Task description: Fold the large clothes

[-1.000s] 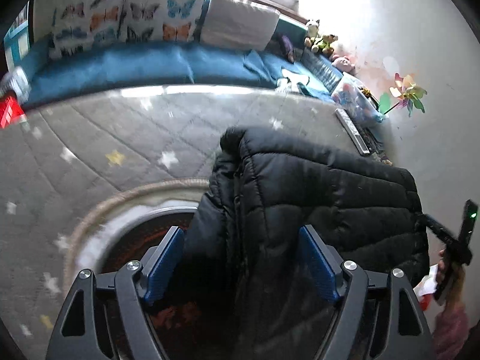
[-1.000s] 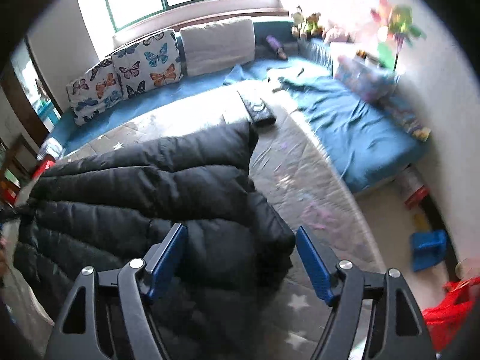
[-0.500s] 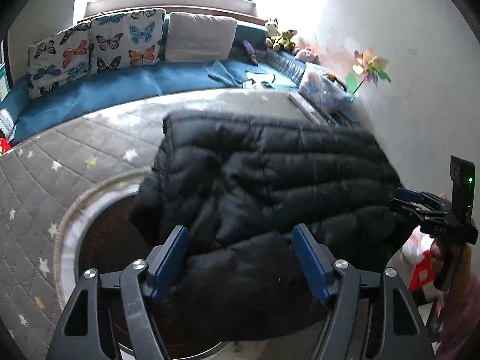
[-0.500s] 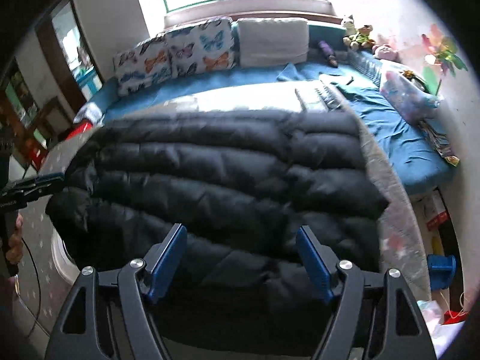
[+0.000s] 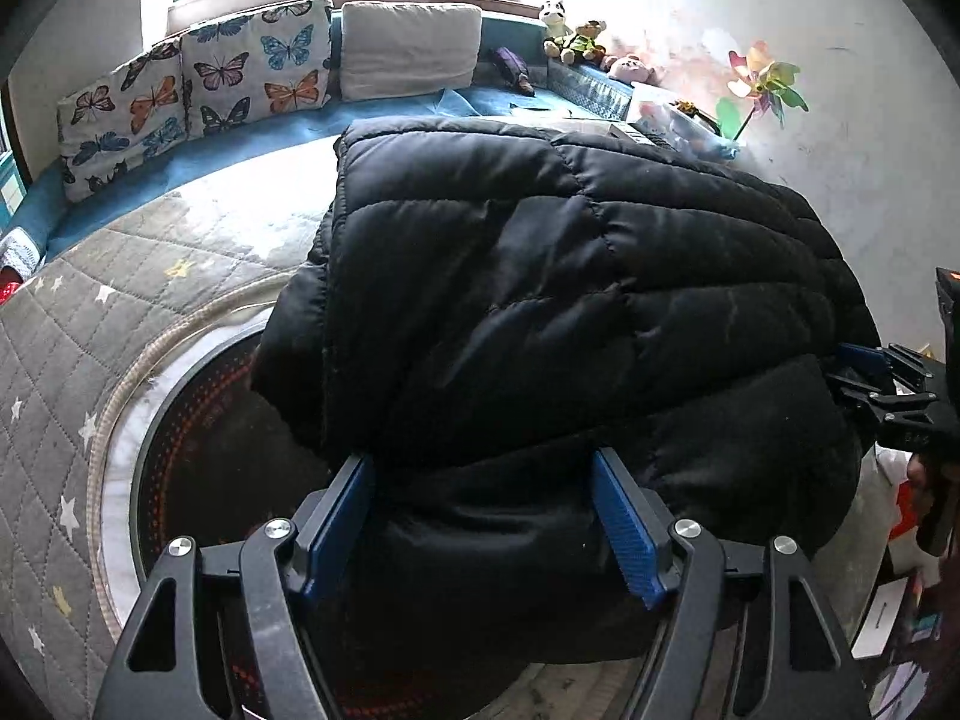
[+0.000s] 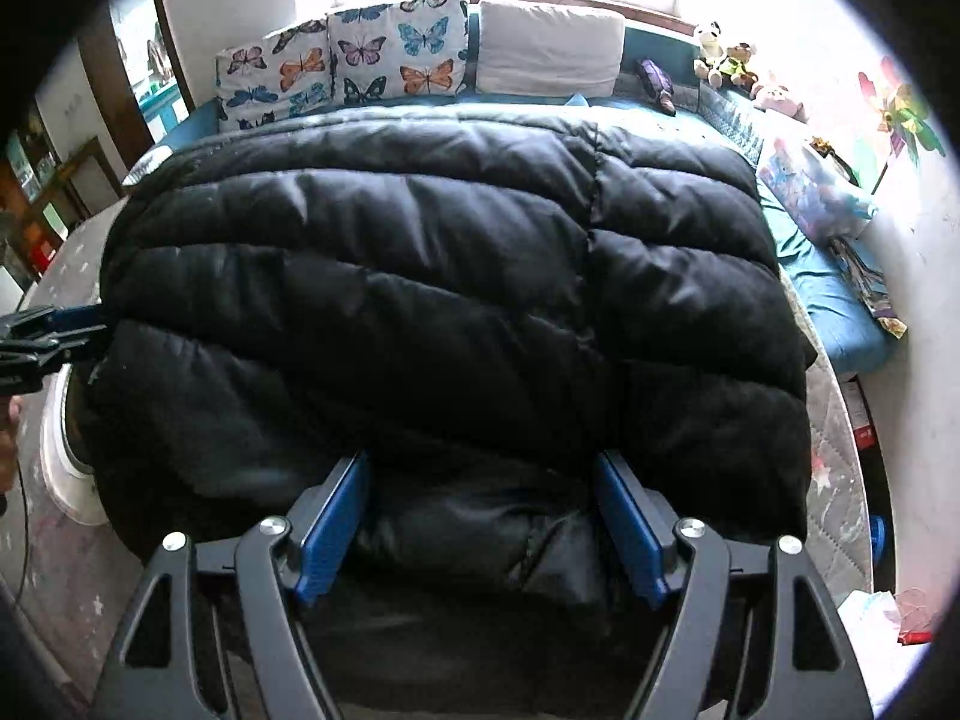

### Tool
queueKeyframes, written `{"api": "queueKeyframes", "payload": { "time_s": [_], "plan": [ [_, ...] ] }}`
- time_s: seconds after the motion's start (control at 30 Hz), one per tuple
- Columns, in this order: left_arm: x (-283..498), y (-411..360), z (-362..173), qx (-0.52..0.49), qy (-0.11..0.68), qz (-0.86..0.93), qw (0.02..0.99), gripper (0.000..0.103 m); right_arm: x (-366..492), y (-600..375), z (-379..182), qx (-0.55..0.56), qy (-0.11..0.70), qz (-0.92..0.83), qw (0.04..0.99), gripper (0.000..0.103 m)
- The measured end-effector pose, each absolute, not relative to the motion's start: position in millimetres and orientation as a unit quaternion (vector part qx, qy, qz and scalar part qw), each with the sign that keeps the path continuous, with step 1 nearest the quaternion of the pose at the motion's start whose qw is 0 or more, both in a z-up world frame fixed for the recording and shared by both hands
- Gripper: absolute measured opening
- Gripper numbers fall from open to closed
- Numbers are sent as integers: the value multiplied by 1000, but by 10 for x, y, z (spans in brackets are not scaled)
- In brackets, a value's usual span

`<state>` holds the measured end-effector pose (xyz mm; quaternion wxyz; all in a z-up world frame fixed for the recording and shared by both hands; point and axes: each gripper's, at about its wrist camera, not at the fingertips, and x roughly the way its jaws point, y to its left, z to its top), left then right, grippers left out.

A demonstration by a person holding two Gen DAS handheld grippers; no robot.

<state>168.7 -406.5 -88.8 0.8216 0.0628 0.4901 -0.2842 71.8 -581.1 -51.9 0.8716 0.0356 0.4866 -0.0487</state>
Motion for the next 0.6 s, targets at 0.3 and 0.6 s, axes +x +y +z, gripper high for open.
{"api": "queueKeyframes", "payload": {
  "time_s": [0.3, 0.6],
  "plan": [
    [1566, -4046, -846, 70, 474, -273, 834, 78, 457, -5912, -465, 76, 473, -64, 875, 81],
    [1268, -4050, -652, 87, 440, -265, 854, 78, 371, -5831, -525, 77, 466, -89, 877, 81]
  ]
}}
